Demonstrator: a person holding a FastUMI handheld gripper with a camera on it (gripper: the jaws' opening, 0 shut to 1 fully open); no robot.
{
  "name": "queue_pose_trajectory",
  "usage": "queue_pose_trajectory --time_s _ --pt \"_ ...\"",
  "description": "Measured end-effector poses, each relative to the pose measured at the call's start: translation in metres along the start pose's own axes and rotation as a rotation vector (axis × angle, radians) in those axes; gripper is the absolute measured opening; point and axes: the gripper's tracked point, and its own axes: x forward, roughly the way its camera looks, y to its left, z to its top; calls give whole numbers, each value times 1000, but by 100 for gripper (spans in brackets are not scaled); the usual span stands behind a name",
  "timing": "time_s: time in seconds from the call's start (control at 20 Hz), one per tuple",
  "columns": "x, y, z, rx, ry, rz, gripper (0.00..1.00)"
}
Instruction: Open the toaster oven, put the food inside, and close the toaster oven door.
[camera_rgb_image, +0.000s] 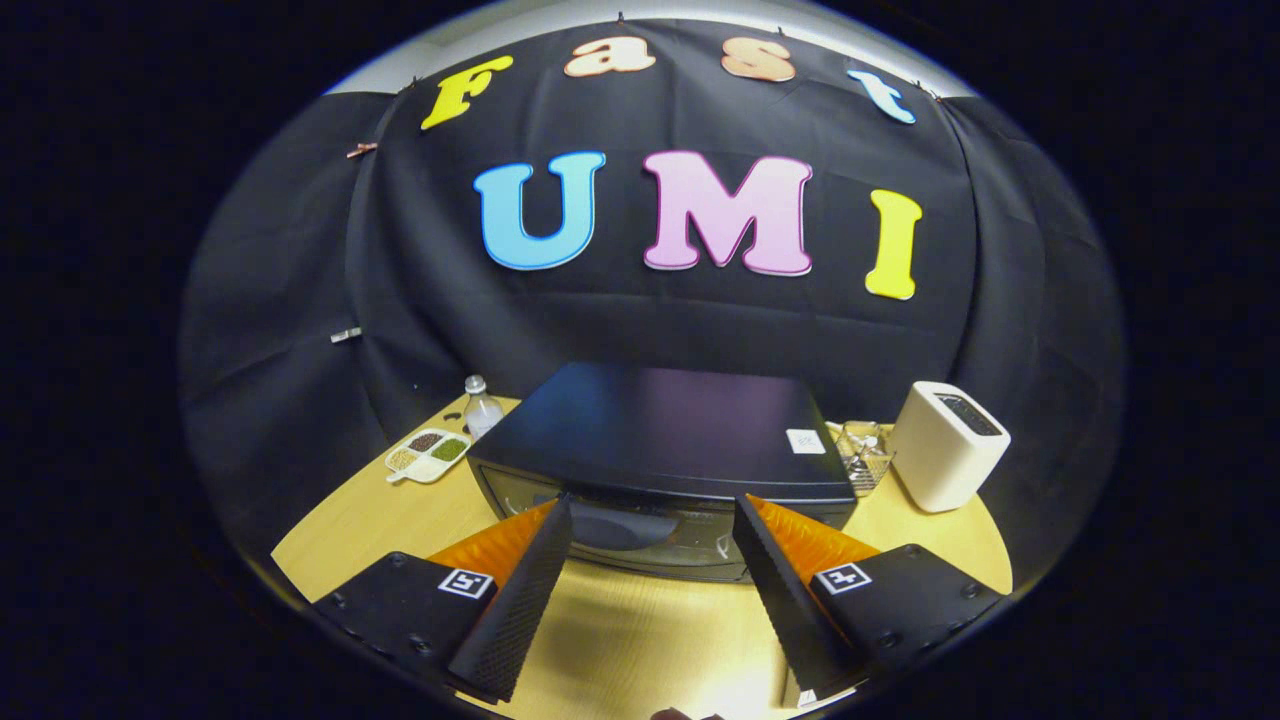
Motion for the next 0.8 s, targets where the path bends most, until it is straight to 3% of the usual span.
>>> queue_pose_trajectory --time_s 0.35,0.8 --pt "-69 -45 41 14 -132 -66 100" --pt "-80 -54 72 44 -200 -90 100"
